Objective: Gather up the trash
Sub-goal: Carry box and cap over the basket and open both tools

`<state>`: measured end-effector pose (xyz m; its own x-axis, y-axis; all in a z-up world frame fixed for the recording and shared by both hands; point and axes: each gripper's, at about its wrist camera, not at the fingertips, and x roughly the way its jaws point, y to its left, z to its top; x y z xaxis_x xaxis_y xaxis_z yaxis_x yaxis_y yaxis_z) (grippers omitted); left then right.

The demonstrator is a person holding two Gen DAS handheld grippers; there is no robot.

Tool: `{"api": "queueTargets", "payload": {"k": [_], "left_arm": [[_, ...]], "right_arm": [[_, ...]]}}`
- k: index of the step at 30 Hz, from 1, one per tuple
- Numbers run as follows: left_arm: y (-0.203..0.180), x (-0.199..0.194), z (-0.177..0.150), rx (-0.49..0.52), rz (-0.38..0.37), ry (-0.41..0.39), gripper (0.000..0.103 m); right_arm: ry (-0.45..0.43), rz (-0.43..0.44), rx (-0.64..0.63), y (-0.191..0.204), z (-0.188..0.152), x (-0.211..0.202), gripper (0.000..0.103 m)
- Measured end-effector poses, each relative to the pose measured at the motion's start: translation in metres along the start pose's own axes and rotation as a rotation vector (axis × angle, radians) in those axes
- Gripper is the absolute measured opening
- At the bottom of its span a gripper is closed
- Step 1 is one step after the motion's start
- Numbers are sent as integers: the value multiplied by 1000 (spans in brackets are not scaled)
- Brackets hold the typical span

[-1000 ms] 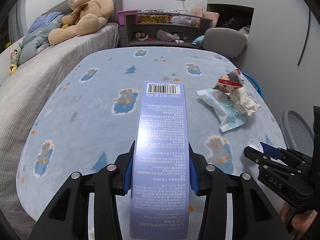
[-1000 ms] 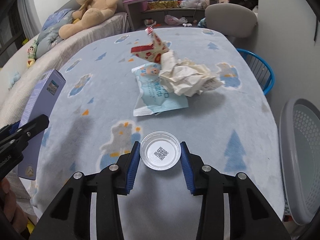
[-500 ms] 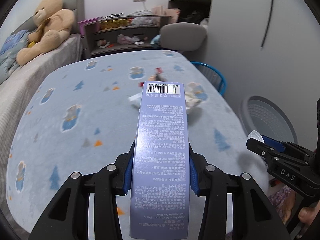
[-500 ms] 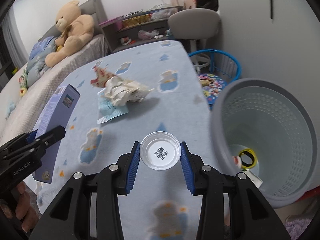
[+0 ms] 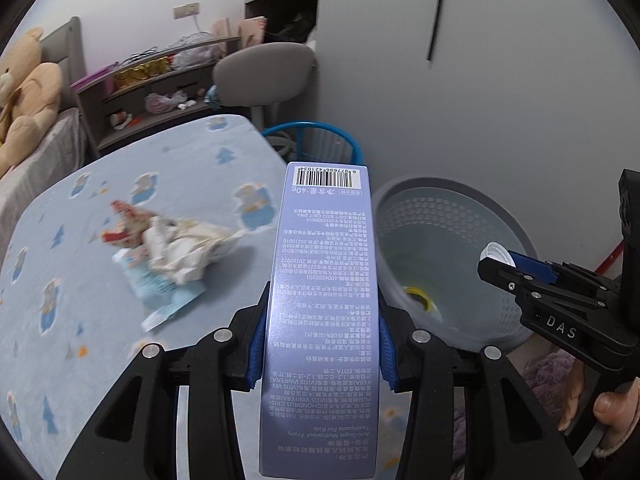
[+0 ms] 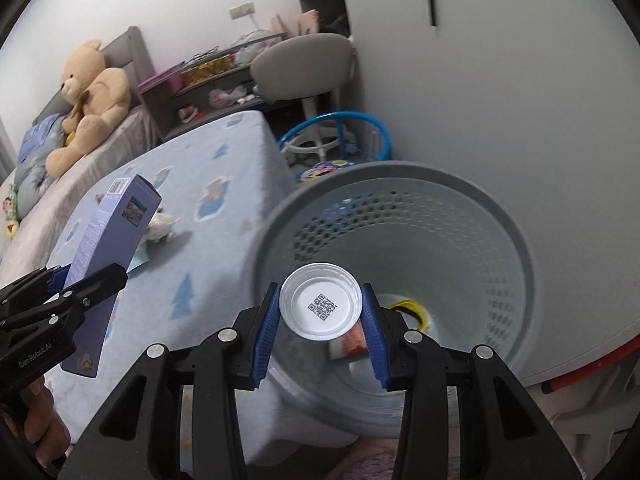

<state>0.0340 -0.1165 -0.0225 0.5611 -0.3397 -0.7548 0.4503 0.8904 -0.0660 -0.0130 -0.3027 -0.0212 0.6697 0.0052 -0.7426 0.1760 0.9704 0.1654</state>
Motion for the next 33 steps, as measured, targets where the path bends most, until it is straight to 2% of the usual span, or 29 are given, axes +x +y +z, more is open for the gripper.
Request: {"api": "queueTargets", "payload": {"k": [9, 14, 25, 33], "left_arm": [[-50, 33, 19, 79, -83, 41, 43], [-67, 46, 27, 86, -113, 60, 43], [-82, 66, 32, 102, -103, 97, 43], [-88, 65, 34, 113, -112, 80, 43]], "right_arm": [[3, -20, 83, -42, 2, 9, 39], [9, -16, 115, -60, 2, 13, 40], [31, -8, 160, -80, -3, 24, 40], [28, -17, 162, -83, -6, 21, 42]]}}
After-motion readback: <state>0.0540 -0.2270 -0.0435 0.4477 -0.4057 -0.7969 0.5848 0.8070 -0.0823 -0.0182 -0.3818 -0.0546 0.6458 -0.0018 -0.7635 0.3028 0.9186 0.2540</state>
